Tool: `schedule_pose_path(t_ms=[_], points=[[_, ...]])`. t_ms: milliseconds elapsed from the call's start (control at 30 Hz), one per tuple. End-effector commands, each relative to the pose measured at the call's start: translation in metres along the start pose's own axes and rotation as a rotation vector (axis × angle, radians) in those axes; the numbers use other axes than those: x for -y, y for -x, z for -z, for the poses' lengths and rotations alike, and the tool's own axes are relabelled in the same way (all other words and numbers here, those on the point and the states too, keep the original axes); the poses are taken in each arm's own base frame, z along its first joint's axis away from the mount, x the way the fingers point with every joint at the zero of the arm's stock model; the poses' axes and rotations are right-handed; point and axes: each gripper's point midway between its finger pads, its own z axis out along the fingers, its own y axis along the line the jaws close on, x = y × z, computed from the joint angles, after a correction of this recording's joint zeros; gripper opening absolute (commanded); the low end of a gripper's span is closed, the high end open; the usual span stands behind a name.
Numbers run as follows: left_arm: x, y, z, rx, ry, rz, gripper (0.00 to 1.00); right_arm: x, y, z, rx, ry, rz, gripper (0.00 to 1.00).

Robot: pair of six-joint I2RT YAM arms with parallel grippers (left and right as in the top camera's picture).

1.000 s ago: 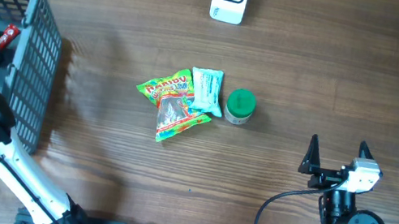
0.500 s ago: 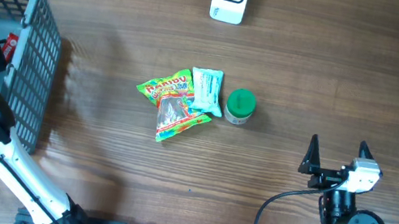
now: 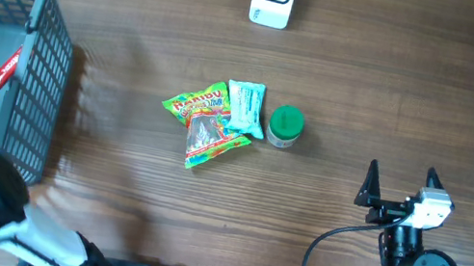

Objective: Scan the item barcode
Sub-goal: 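Reach the left gripper into the basket and grasp the red Nescafe stick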

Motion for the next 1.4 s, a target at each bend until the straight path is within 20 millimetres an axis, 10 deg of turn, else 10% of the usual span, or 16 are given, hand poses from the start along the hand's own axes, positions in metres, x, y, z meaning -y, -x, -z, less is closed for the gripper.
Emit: schedule_pose_path(t_ms=[0,100,500,967,1033,1067,1100,1367], points=[[-0.001,0.007,0.005,0.043,0.001,-0.031,0.72,0.001,0.001,0.0,0.005,-0.009,0.012,1.0],[-0.011,0.0,-0.019,0.029,0.07,-0.044,0.95,0.001,0.001,0.0,0.005,-0.009,0.012,1.0],[-0.049,-0.029,-0.107,0.026,0.291,-0.002,0.85,0.001,0.001,0.0,0.005,-0.009,0.012,1.0],[-0.082,-0.035,-0.15,0.066,0.421,0.041,0.85,0.001,0.001,0.0,0.005,-0.009,0.012,1.0],[-0.089,-0.036,-0.156,0.065,0.446,0.037,0.65,0.001,0.001,0.0,0.005,-0.009,0.012,1.0],[-0.099,-0.039,-0.16,0.052,0.486,0.034,0.2,0.001,0.001,0.0,0.005,-0.009,0.012,1.0],[-0.106,-0.042,-0.161,0.041,0.517,0.031,0.05,0.001,0.001,0.0,0.005,-0.009,0.012,1.0],[-0.111,-0.04,-0.146,0.008,0.557,-0.059,0.04,0.001,0.001,0.0,0.005,-0.009,0.012,1.0]])
